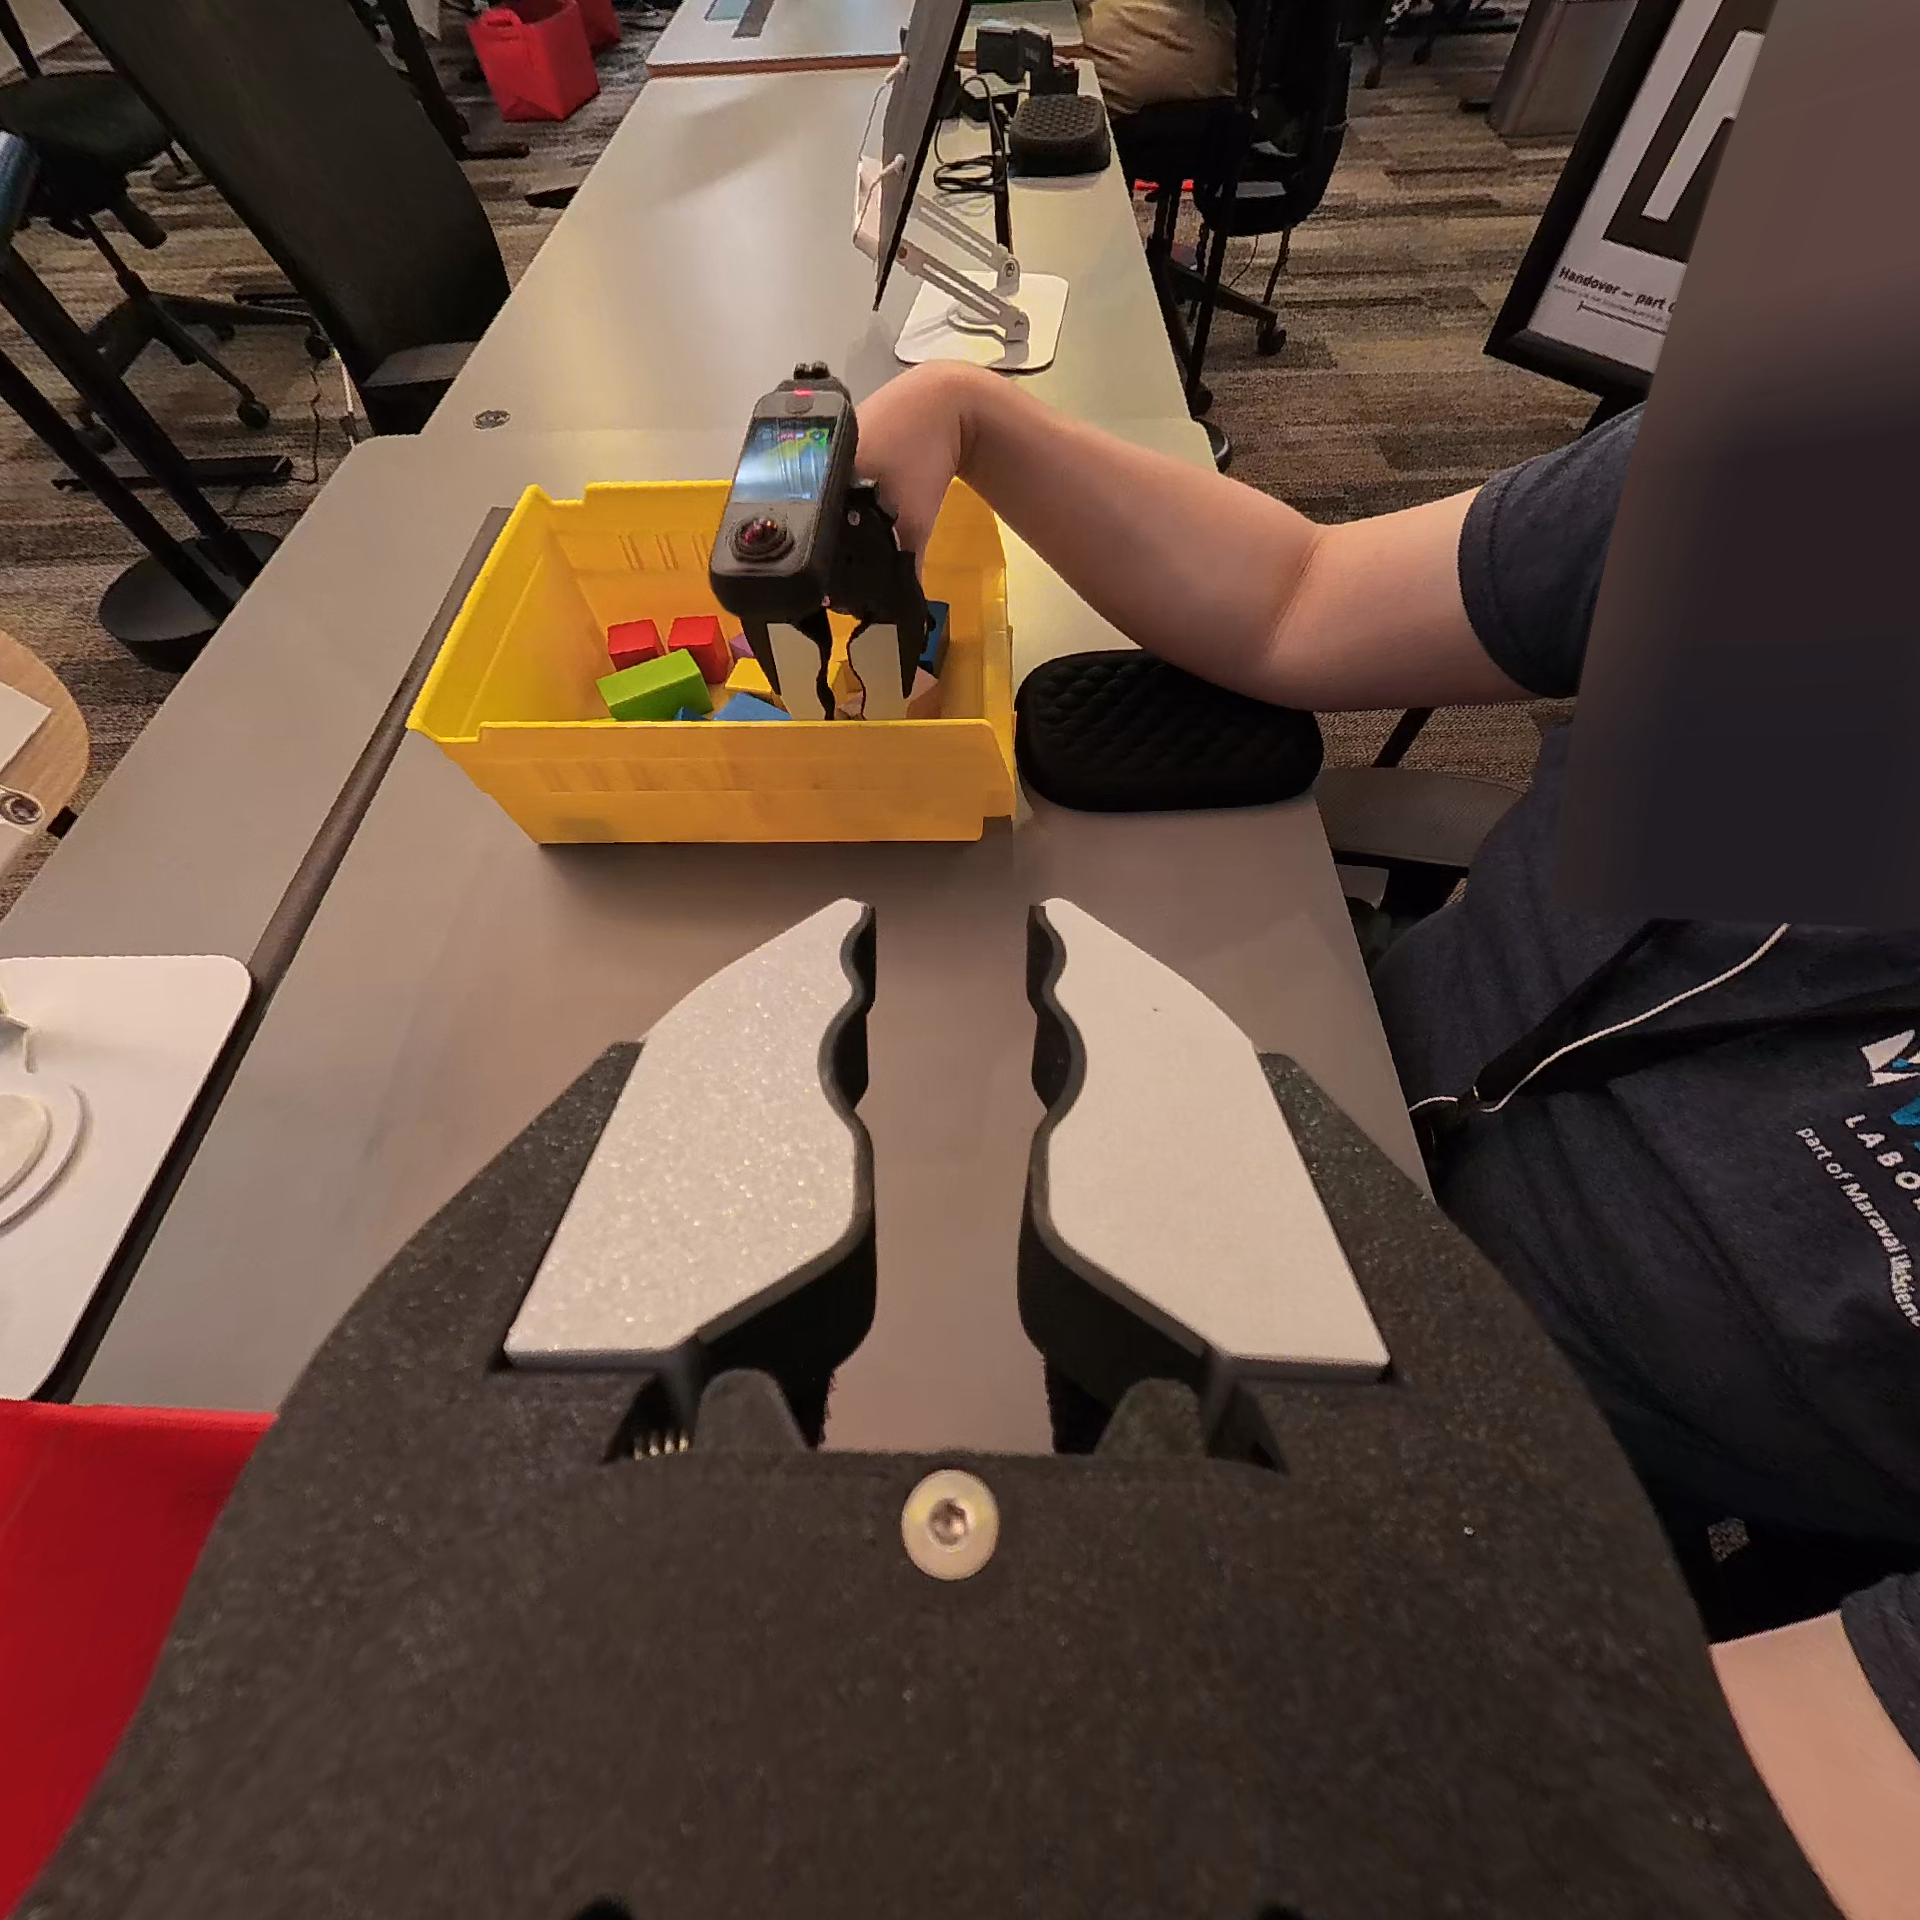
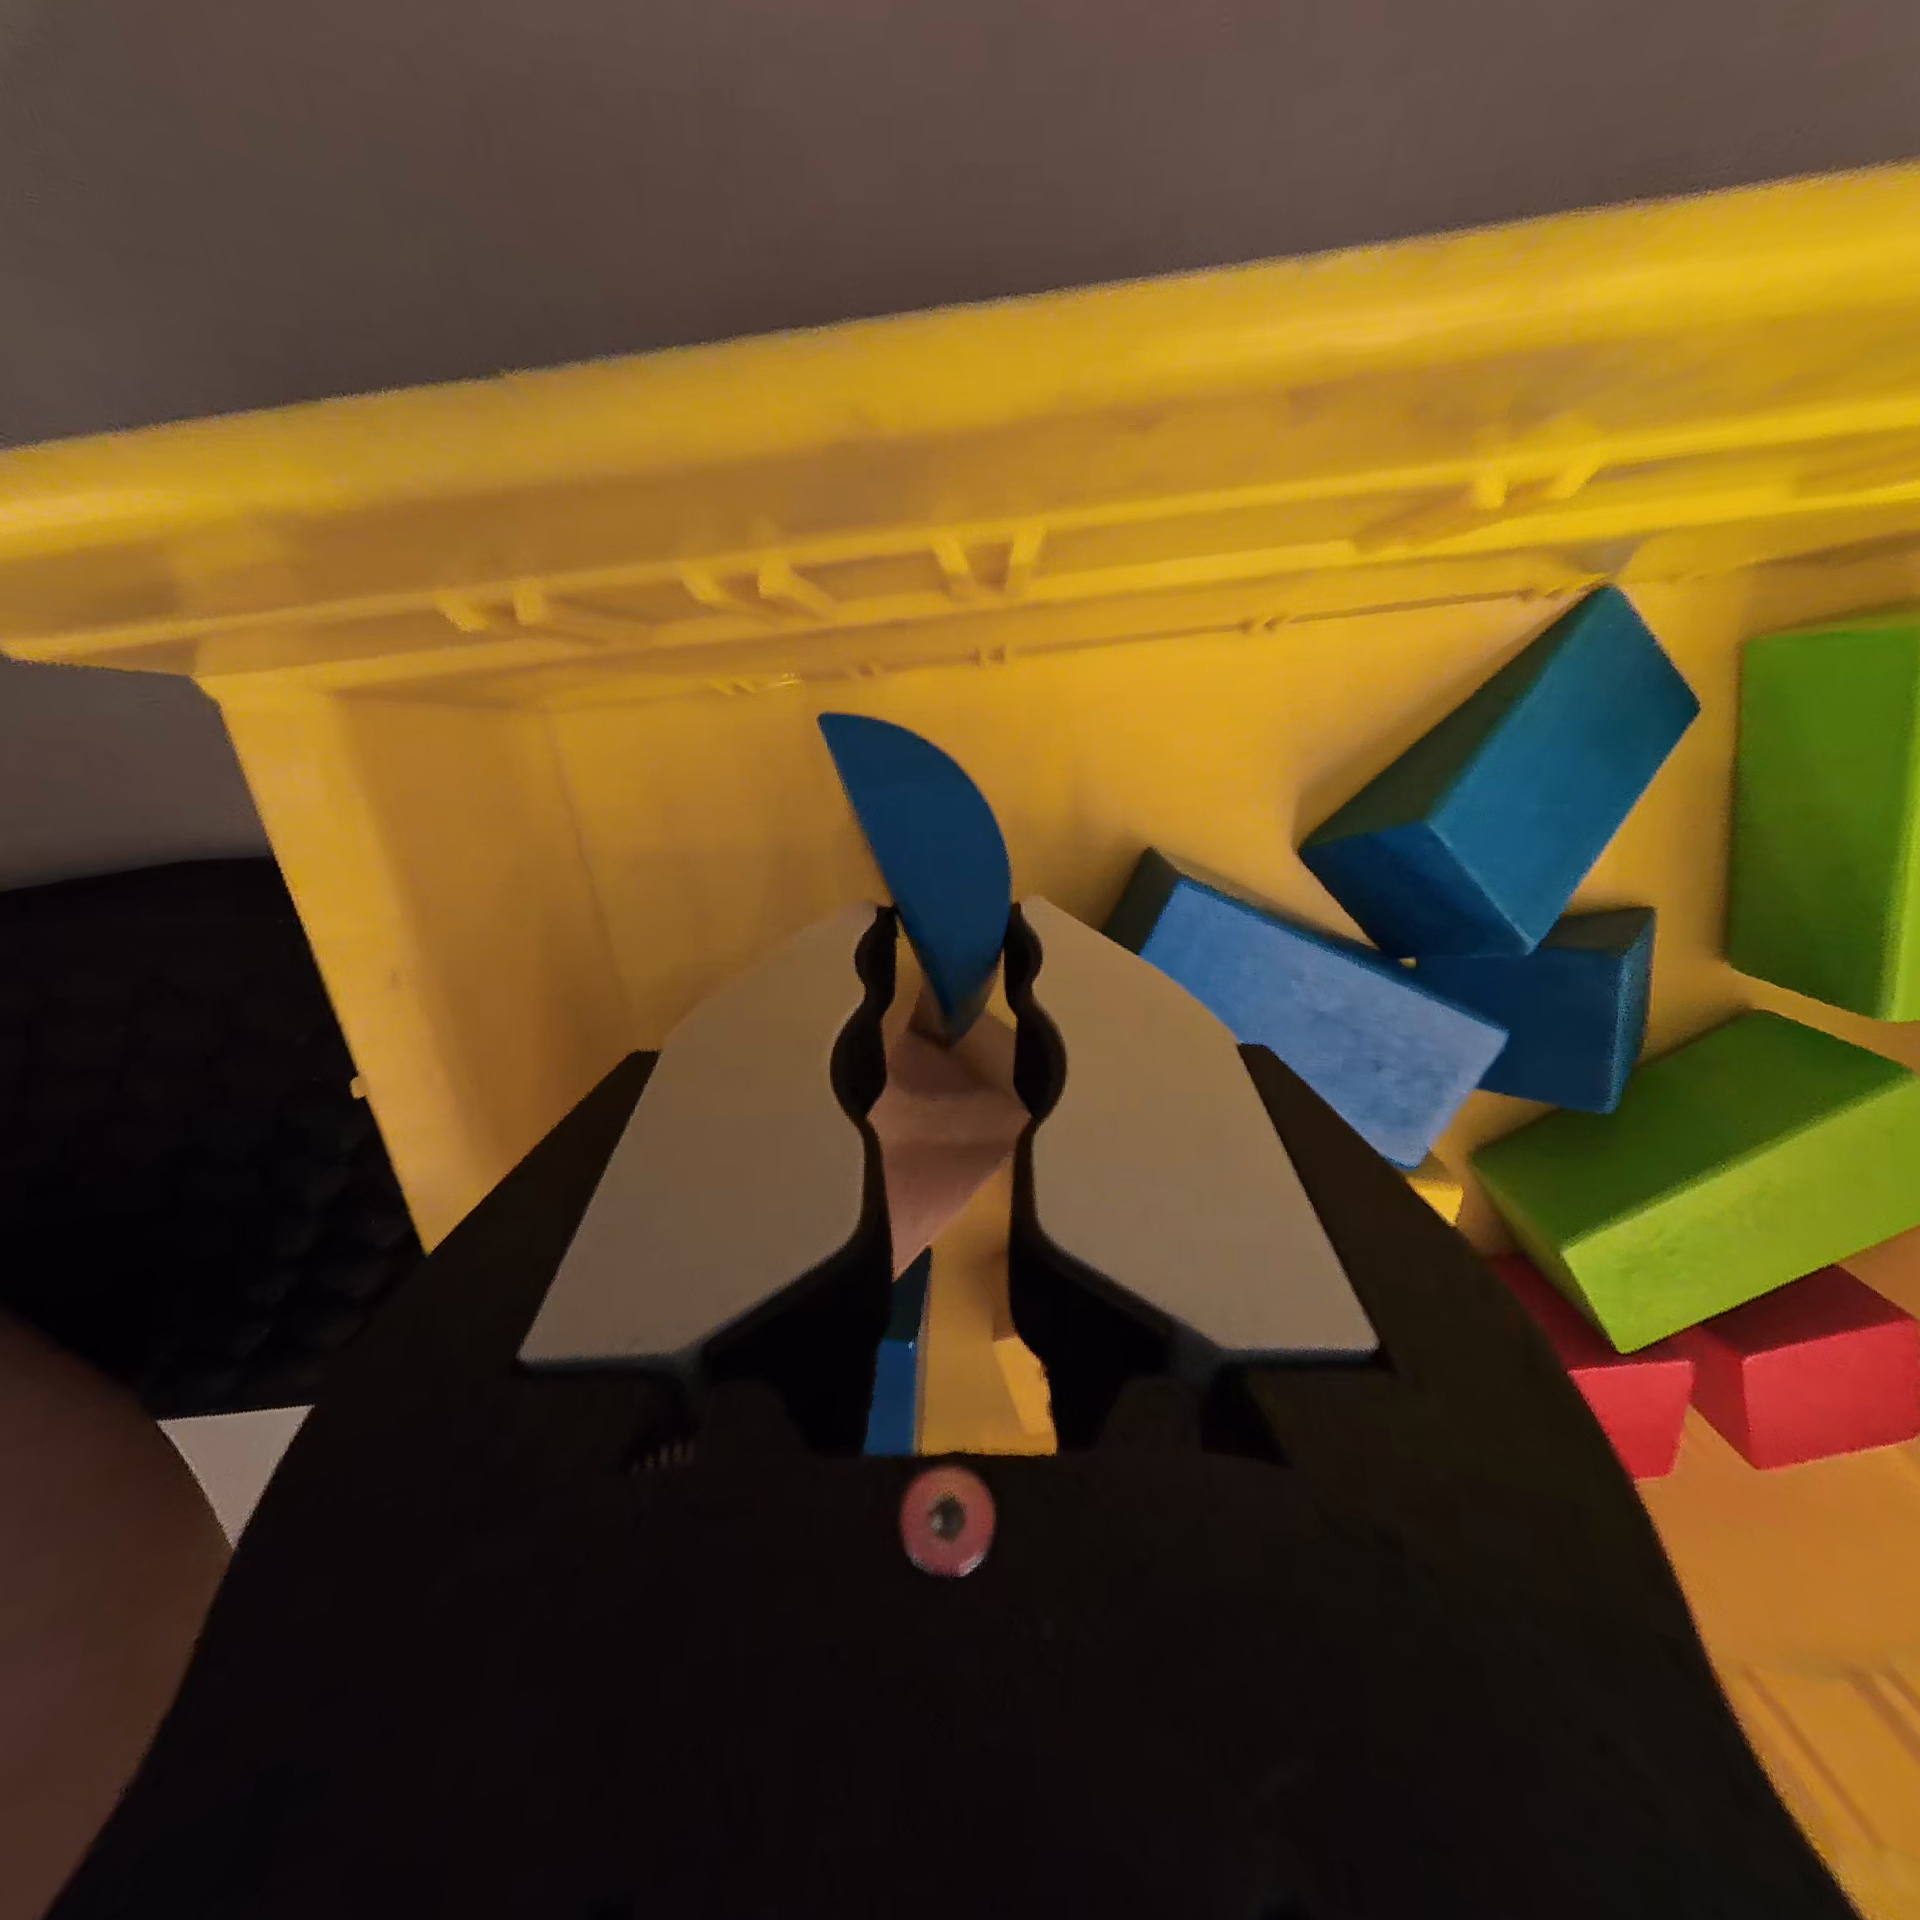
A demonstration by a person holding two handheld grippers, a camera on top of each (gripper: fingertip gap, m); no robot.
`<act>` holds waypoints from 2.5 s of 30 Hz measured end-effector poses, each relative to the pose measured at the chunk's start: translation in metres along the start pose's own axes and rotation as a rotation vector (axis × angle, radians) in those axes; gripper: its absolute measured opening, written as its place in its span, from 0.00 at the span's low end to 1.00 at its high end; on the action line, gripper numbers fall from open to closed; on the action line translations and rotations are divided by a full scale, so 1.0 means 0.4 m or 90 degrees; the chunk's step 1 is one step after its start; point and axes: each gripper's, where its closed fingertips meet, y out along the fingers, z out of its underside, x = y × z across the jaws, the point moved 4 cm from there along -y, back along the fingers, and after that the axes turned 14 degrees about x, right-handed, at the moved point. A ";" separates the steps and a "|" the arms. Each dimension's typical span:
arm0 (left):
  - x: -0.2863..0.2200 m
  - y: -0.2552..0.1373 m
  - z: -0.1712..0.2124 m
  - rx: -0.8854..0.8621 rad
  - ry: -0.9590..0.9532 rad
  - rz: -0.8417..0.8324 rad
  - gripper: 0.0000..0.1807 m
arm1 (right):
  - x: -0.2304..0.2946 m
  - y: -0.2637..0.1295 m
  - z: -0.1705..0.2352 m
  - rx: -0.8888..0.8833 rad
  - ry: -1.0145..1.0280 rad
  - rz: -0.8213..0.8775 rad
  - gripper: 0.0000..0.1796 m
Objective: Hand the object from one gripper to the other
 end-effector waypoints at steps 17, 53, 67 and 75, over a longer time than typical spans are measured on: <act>0.000 0.008 0.006 0.018 -0.001 0.005 0.15 | 0.003 -0.012 0.001 0.001 0.009 0.003 0.11; 0.307 -0.266 0.621 0.316 -0.881 -0.411 0.23 | -0.169 -0.121 0.344 -0.053 0.753 0.014 0.06; 0.317 -0.302 0.650 0.368 -0.879 -0.499 0.22 | -0.170 -0.114 0.342 -0.047 0.813 -0.025 0.04; 0.319 -0.261 0.733 0.426 -0.936 -0.422 0.15 | -0.173 -0.109 0.343 -0.047 0.818 -0.036 0.04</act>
